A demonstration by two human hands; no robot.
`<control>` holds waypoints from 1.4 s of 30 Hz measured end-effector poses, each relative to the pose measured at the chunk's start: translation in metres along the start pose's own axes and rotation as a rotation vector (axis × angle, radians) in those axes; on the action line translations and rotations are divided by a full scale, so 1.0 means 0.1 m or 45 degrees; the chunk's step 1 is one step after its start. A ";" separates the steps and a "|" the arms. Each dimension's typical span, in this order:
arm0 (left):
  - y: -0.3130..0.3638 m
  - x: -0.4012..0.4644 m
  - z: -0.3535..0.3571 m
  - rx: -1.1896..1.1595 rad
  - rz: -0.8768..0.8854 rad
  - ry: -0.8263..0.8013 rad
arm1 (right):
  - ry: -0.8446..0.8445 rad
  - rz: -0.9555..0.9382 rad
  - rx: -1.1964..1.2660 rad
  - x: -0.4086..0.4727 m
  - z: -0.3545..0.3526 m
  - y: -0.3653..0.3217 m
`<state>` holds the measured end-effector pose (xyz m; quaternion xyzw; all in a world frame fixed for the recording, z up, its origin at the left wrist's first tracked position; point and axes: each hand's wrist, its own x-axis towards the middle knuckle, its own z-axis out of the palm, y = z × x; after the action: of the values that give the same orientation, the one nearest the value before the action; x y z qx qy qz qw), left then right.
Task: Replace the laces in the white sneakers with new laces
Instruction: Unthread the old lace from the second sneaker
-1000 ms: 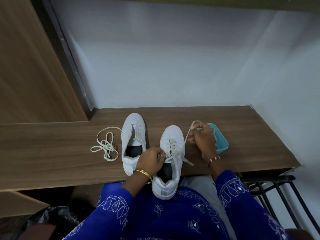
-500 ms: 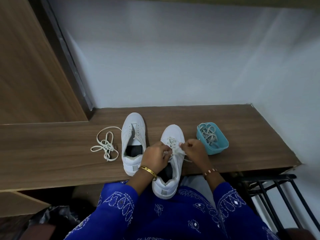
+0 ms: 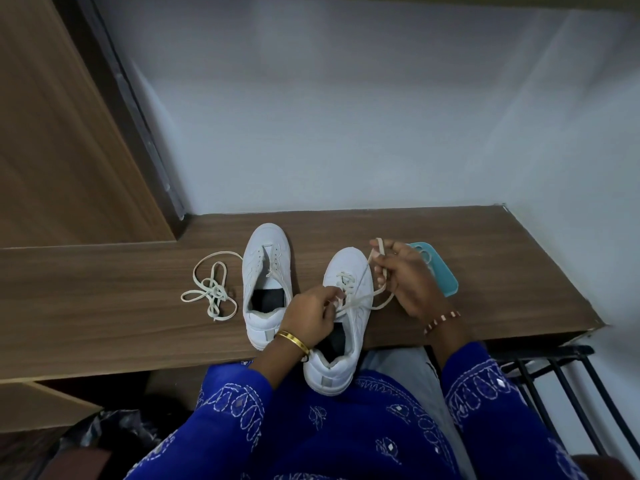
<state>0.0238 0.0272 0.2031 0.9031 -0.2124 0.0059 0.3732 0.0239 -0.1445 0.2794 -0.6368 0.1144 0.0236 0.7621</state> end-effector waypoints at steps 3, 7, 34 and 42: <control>-0.06 0.01 -0.05 -0.038 -0.070 -0.060 | 0.085 -0.011 -0.343 0.10 -0.03 0.06; -0.14 -0.03 -0.06 -0.045 -0.091 -0.096 | 0.297 -0.073 -1.492 0.19 -0.15 0.21; -0.14 -0.22 -0.13 0.072 0.070 -0.063 | -0.021 -0.613 -1.698 -0.16 0.10 0.80; -0.14 -0.15 -0.26 -0.390 -0.160 -0.280 | -0.203 -0.873 -1.747 -0.22 0.18 0.80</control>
<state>0.0198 0.0595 0.2101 0.8424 -0.1935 -0.1484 0.4805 -0.0092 -0.1097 0.2094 -0.9630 -0.1849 -0.1023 0.1673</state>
